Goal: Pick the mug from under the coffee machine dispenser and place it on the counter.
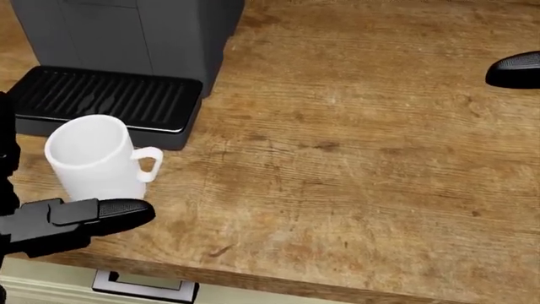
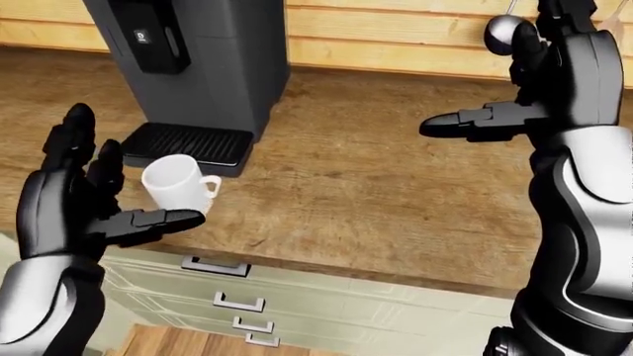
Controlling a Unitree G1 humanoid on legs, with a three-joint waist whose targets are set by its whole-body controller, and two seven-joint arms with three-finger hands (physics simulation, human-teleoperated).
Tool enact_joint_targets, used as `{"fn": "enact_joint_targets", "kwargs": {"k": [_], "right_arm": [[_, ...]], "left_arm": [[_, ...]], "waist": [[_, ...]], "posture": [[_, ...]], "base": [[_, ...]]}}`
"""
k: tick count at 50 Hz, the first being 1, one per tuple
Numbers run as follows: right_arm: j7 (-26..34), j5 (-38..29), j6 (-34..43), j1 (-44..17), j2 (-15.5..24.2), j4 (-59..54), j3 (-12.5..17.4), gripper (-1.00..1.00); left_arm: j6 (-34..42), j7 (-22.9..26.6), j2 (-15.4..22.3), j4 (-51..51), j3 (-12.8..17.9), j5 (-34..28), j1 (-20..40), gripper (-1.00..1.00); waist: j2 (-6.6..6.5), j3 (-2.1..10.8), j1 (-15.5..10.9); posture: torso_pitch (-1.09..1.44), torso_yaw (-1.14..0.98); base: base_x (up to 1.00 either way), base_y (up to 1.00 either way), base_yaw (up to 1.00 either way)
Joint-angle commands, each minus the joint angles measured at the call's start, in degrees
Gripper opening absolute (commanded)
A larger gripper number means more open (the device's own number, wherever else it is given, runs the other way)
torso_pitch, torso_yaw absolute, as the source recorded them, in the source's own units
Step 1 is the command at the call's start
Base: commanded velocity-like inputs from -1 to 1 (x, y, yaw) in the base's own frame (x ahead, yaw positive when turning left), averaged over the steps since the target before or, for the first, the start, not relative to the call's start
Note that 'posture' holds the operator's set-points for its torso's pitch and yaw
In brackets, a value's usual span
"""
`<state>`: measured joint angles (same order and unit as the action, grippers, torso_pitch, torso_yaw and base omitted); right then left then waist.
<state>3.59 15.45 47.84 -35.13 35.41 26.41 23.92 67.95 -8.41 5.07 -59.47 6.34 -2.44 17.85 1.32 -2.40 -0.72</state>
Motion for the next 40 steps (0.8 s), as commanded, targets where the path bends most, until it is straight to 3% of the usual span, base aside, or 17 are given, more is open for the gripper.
{"fn": "enact_joint_targets", "kwargs": {"k": [1,4,7,8,11,13,17,21,23,26,29,35,40], "right_arm": [[-0.2,-0.2,-1.5,-1.5,1.1,1.2,0.9,1.00],[-0.3,-0.2,-1.4,-2.0,1.2,1.0,0.7,1.00],[-0.4,-0.2,-1.2,-2.1,1.2,1.2,0.6,1.00],[-0.3,-0.1,-1.0,-2.2,1.2,1.2,0.6,1.00],[-0.3,-0.2,-1.0,-2.1,1.3,1.4,0.7,1.00],[-0.2,-0.2,-1.0,-2.2,1.4,1.3,0.7,1.00],[-0.2,-0.2,-1.0,-2.4,1.5,1.1,0.6,1.00],[-0.2,-0.3,-1.1,-2.5,1.7,0.9,0.7,1.00],[-0.2,-0.2,-1.1,-2.8,1.8,0.8,0.7,1.00],[-0.2,-0.2,-1.0,-2.8,1.9,0.8,0.7,1.00],[-0.2,-0.1,-1.0,-2.9,2.0,0.8,0.7,1.00],[-0.3,0.0,-1.0,-3.1,2.2,0.5,0.7,1.00],[-0.4,0.1,-0.9,-3.4,2.5,0.3,0.7,1.00]], "left_arm": [[0.2,1.8,1.1,-0.5,-0.7,1.1,0.2,1.00],[1.8,2.5,3.8,-0.5,1.5,3.4,3.0,1.00],[8.5,0.1,9.5,-0.5,8.6,12.9,10.9,1.00],[9.6,-2.8,12.8,-0.5,10.7,19.3,13.2,1.00],[15.1,-19.1,21.0,-0.5,20.4,45.3,18.9,1.00],[17.2,-27.6,25.1,-0.5,25.5,58.7,21.5,1.00],[16.0,-37.0,32.0,3.0,29.0,72.9,24.0,1.00],[-0.8,-47.9,49.5,9.1,28.6,92.4,21.5,1.00],[-8.3,-47.8,58.3,11.8,29.3,95.2,19.5,1.00],[-15.4,-44.1,66.7,13.7,31.7,94.5,15.3,1.00],[-20.4,-40.6,72.5,16.1,35.4,93.6,11.4,1.00],[-26.4,-36.0,80.5,21.2,42.3,91.6,5.7,1.00],[-28.0,-33.8,84.1,24.5,46.2,90.4,2.9,1.00]], "waist": [[0.32,0.90,0.0],[0.23,0.96,-0.1],[0.16,0.96,-0.1],[0.14,0.89,0.0],[-0.13,0.67,0.3],[-0.45,0.44,0.5],[-1.16,-0.09,0.7],[-1.92,-0.14,0.9],[-2.18,-0.42,1.1],[-2.52,-0.98,1.3],[-2.95,-1.31,1.3],[-3.57,-1.55,1.3],[-3.83,-1.68,1.3]], "posture": [[0.00,0.00],[0.00,0.00],[0.00,0.00],[0.00,0.00],[0.00,0.00],[0.00,0.00],[0.00,0.00],[0.00,0.00],[0.00,0.00],[0.00,0.00],[0.00,0.00],[0.00,0.00],[0.00,0.00]], "base": [[0.00,0.00,0.00],[0.00,0.00,0.00],[0.00,0.00,0.00],[0.00,0.00,0.00],[0.00,0.00,0.00],[0.00,0.00,0.00],[0.00,0.00,0.00],[0.00,0.00,0.00],[0.00,0.00,0.00],[0.00,0.00,0.00],[0.00,0.00,0.00],[0.00,0.00,0.00],[0.00,0.00,0.00]]}}
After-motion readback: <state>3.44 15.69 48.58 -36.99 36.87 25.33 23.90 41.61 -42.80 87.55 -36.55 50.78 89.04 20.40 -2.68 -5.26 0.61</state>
